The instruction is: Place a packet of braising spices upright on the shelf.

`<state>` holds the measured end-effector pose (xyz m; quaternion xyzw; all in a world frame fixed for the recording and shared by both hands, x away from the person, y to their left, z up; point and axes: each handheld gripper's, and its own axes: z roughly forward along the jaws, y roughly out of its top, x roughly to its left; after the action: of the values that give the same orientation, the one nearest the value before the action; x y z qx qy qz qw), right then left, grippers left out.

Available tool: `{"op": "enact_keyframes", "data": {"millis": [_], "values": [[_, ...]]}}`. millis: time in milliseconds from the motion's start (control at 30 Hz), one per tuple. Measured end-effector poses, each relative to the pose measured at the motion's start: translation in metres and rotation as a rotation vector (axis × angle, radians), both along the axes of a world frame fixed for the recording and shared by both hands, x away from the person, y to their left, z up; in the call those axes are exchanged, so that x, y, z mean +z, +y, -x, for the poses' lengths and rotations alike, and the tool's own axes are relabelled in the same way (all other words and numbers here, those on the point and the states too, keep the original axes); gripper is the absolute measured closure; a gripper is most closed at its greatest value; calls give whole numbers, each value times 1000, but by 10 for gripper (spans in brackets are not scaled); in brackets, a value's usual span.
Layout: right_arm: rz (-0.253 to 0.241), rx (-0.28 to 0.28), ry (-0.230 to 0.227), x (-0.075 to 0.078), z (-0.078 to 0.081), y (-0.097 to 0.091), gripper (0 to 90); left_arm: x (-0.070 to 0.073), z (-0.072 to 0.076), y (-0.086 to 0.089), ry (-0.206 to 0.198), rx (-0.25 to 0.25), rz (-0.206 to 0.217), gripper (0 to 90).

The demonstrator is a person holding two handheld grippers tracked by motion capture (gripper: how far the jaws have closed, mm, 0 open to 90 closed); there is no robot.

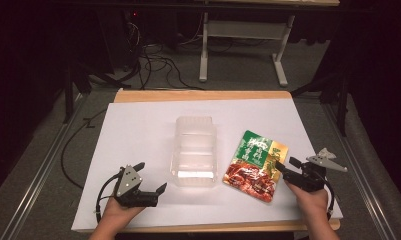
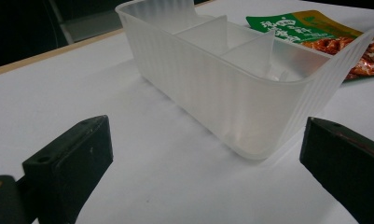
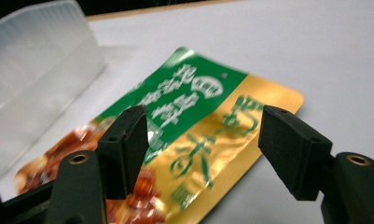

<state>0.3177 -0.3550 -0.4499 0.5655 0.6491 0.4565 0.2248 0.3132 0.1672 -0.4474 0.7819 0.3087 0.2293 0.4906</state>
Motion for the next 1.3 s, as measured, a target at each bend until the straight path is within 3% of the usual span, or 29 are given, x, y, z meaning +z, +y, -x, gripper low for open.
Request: {"op": "enact_keyframes", "data": {"millis": [67, 300, 467, 667, 700, 833, 967, 1133, 1300], "values": [[-1, -17, -10, 0, -13, -5, 312, 0, -1, 0, 2, 2, 0, 31], [-48, -34, 44, -7, -53, -22, 256, 0, 0, 0, 1, 0, -1, 31], [-97, -53, 116, -15, -79, -34, 253, -1, 0, 0, 3, 0, -3, 31], [-133, -68, 194, -25, -93, -43, 275, -1, 1, 0, 2, 4, -5, 31], [-143, -64, 224, -28, -95, -43, 278, -1, 1, 1, 2, 4, -4, 31], [-155, -66, 230, -29, -96, -44, 303, -1, 1, 0, 2, 0, -9, 31], [-215, -13, 236, -31, -97, -43, 352, -1, 1, 0, 1, 1, -11, 31], [-265, 32, 171, -24, -91, -41, 411, -1, 2, 0, 0, 1, -9, 31], [-261, 103, 123, -19, -87, -33, 436, -1, 2, -1, 1, 0, -11, 31]]}}
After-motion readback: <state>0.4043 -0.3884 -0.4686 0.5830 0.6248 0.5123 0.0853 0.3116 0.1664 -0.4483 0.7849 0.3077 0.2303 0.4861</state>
